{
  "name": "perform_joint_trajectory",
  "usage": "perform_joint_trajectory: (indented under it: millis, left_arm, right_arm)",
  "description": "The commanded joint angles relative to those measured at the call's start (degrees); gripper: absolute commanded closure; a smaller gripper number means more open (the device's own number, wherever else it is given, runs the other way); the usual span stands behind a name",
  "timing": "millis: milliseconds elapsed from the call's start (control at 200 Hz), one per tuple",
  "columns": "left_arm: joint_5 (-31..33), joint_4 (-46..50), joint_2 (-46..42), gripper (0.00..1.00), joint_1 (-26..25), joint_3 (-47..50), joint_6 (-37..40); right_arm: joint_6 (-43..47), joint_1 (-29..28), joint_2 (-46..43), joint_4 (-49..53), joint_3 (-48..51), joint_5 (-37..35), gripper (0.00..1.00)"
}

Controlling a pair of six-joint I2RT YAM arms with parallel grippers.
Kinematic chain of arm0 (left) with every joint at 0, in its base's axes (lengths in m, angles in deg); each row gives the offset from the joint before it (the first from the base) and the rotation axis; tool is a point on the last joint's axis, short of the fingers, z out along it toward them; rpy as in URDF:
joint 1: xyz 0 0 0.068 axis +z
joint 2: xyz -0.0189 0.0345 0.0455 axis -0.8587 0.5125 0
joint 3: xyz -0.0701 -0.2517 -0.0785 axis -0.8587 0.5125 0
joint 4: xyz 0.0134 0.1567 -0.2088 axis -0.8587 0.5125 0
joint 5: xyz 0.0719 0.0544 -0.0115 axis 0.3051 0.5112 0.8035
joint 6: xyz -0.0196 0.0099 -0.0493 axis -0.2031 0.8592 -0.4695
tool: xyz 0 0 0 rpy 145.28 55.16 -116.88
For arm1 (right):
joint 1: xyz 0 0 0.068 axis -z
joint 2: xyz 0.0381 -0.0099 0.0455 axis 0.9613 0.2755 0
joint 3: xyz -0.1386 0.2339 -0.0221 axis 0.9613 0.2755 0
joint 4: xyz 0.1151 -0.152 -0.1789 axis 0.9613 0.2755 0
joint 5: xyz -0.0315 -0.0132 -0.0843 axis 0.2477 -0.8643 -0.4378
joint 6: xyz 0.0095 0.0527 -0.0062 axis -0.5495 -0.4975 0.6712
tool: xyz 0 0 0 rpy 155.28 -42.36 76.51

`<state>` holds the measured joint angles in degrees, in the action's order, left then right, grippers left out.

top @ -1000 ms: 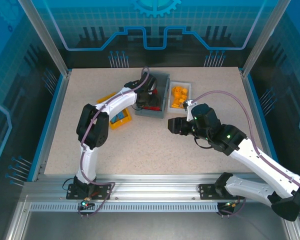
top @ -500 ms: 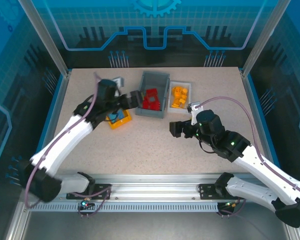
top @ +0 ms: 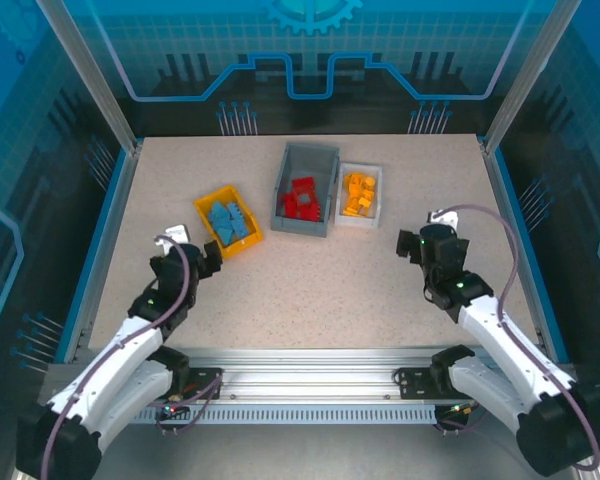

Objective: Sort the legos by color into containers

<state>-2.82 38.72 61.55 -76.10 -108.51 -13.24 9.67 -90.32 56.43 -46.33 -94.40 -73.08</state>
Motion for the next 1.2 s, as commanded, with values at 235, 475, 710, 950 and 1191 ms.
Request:
perform_joint_trajectory:
  millis: [235, 475, 710, 950, 1191]
  left_arm:
    - [-4.03, -36.78, 30.41, 0.01, 6.2, -1.37, 15.03]
    - [-7.25, -54.91, 42.01, 0.01, 8.84, -1.7, 17.54]
    - [-16.66, -74.28, 45.59, 0.01, 12.21, 7.59, 16.55]
    - [-19.61, -60.6, 44.81, 0.01, 15.35, 0.88, 13.86]
    - [-19.66, -60.7, 44.78, 0.01, 15.37, 0.91, 13.81]
  right_arm:
    - [11.09, 8.72, 18.22, -35.63, 4.45, 12.29, 0.0]
    - [15.25, 13.58, 27.49, -45.6, 4.62, 18.65, 0.0]
    - [16.51, 14.59, 33.43, -57.82, 8.9, 25.55, 0.0]
    - [18.95, 12.5, 34.49, -55.02, 6.58, 24.21, 0.0]
    - [19.02, 12.34, 34.51, -55.08, 6.52, 23.99, 0.0]
